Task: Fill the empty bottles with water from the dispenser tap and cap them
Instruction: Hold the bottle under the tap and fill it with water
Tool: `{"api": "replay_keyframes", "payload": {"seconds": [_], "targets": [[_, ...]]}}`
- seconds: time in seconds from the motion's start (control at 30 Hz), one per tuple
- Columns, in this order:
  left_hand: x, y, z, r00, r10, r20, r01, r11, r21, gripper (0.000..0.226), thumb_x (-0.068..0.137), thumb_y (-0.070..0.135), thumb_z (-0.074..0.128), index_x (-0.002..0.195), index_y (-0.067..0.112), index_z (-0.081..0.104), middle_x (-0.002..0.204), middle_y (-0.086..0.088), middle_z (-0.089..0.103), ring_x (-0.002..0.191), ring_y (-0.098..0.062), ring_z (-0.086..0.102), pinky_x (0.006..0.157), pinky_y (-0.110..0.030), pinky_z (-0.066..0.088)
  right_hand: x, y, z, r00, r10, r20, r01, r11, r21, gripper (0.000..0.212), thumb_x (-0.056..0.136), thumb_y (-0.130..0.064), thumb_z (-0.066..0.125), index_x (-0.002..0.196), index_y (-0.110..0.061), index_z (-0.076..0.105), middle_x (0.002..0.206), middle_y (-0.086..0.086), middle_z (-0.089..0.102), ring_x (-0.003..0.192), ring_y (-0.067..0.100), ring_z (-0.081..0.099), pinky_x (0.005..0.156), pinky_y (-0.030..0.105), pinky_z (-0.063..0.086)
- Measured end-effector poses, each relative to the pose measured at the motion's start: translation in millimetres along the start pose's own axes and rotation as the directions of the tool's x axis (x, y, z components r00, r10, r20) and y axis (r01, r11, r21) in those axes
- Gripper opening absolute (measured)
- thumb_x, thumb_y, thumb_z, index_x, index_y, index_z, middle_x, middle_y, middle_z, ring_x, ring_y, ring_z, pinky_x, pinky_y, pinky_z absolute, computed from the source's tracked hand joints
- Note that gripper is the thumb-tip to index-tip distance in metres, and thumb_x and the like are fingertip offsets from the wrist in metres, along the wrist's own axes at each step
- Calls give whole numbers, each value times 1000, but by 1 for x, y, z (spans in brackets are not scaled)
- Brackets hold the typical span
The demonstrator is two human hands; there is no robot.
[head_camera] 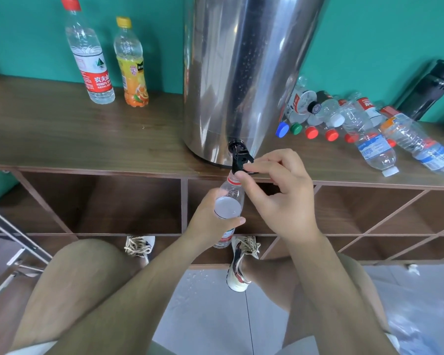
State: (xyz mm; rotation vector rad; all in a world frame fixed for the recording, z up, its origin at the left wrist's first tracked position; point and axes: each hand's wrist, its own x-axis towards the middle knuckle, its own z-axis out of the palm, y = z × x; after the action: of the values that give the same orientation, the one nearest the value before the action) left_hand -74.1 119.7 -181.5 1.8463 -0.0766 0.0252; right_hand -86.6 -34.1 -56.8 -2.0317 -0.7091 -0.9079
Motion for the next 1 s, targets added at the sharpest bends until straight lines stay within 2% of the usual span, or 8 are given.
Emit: {"api": "replay_keyframes", "payload": {"seconds": [0.1,0.27,0.43,0.8,1.0], "targets": [[0,-2,-1,1000,-8,-13,8,999,-31,65,74,30,91,126,31,52,118,17,59,113,-6,60,94,-26,53,-3,5,3,999,-1,-36,2,999,34,16,88,-18,85,95,-6,79,98,4,64,94,28,65,81,42,54],[5,-5,0,1000,9,-15,-8,1000,18,66,72,39,91,125,33,53,120,19,60,114,-3,60,94,-26,53,-6,7,11,996,-16,-88,20,999,41,17,87,-15,86,97,-3,78,102,0,61,94,30,66,81,44,55],[3,-1,-1,1000,-5,-18,5,1000,2,67,73,37,91,127,34,51,119,20,58,114,-3,59,89,-18,49,-6,9,11,993,-58,-100,60,998,25,18,86,-14,86,94,0,78,101,2,63,92,32,66,81,45,55],[-2,1,2,999,-42,-23,41,998,-40,71,74,32,91,130,36,48,122,15,58,117,-9,59,99,-35,54,-7,18,6,996,-20,-92,24,999,36,17,90,-16,82,98,-2,79,104,10,69,98,30,65,84,41,54],[-3,4,5,999,-24,-35,22,999,-35,69,75,31,91,131,36,50,121,20,57,116,-4,58,94,-25,52,-8,17,7,995,7,-96,-2,998,59,19,91,-20,81,99,-3,79,105,6,68,99,25,65,81,43,54]]}}
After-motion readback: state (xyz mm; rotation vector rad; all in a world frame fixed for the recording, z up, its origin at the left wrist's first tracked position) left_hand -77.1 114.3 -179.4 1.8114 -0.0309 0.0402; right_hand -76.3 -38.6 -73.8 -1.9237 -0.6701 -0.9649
